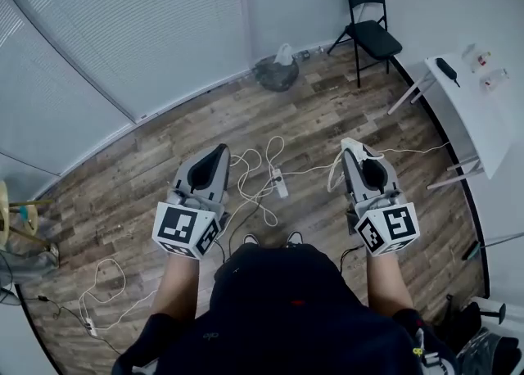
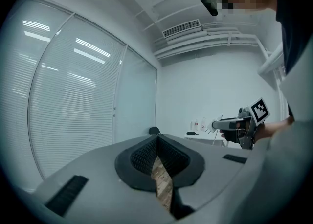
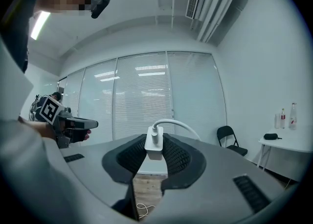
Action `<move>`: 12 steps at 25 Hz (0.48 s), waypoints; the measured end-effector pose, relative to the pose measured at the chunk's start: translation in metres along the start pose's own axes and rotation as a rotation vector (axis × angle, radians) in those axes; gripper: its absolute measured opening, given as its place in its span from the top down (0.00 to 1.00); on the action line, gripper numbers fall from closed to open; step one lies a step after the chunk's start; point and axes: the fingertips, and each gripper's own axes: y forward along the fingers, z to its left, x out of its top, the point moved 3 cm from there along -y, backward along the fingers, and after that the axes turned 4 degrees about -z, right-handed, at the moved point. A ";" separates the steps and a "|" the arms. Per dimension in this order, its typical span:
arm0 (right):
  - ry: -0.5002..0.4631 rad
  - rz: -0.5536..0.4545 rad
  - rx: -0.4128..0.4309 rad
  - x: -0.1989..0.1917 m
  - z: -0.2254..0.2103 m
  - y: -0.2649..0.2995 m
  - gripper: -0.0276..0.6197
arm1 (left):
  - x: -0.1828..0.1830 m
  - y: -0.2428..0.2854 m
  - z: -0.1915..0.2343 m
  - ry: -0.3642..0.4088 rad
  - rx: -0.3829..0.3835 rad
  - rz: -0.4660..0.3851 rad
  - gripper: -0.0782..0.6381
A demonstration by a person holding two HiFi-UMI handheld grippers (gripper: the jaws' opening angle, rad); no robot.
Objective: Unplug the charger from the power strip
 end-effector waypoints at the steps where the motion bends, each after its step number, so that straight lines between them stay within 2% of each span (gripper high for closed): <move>1: -0.003 -0.001 0.002 0.000 0.001 0.001 0.79 | 0.001 0.000 0.001 0.001 -0.002 -0.002 0.86; 12: -0.016 0.020 0.011 -0.001 0.009 0.012 0.79 | 0.009 0.005 0.006 0.004 -0.004 -0.011 0.86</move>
